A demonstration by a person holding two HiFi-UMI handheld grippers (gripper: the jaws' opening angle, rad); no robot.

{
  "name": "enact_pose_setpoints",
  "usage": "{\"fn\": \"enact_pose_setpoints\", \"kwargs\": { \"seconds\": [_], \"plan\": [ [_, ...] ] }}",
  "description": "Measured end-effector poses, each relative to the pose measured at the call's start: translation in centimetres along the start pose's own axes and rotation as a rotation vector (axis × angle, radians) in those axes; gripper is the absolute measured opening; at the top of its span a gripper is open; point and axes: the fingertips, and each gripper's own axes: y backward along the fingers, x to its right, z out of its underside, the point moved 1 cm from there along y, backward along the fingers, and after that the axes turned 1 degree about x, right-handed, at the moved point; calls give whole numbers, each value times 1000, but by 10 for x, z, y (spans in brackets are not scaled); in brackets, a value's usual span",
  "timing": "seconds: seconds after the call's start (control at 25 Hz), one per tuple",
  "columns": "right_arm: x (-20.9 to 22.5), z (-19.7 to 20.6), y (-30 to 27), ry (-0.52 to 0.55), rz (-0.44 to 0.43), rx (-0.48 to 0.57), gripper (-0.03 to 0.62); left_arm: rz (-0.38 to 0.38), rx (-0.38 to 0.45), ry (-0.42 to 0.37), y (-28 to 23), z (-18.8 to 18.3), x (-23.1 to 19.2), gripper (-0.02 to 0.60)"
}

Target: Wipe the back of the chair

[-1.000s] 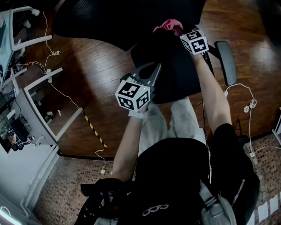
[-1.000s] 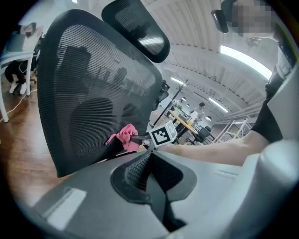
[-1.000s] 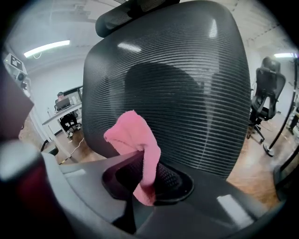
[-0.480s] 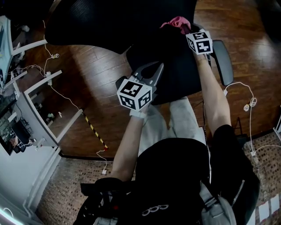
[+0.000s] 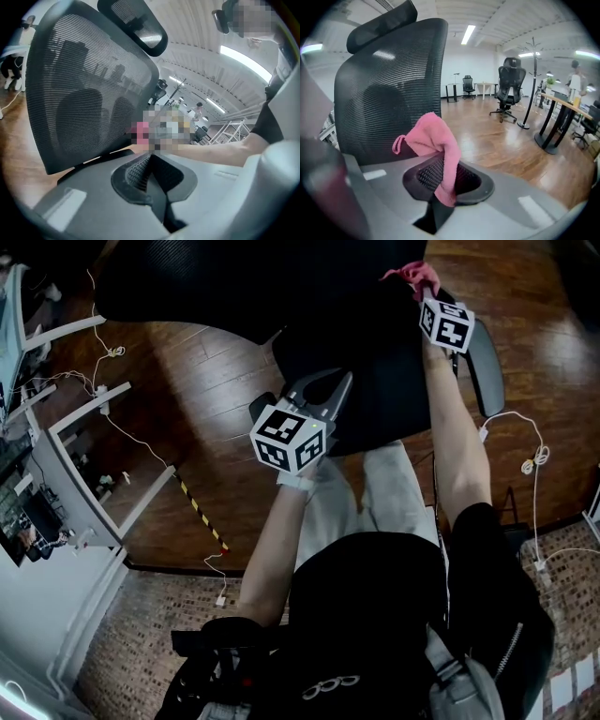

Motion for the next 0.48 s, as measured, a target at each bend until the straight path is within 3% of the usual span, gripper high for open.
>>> {"fn": "enact_pose_setpoints", "kwargs": {
  "seconds": [0.2,0.48],
  "plan": [
    [10,-18,16,-61,118,99,44,-11,21,21,24,3,-7,-9],
    [-32,-18,-1,10,34,29,43,-27,44,31,50,4,-23,-9]
  ]
}}
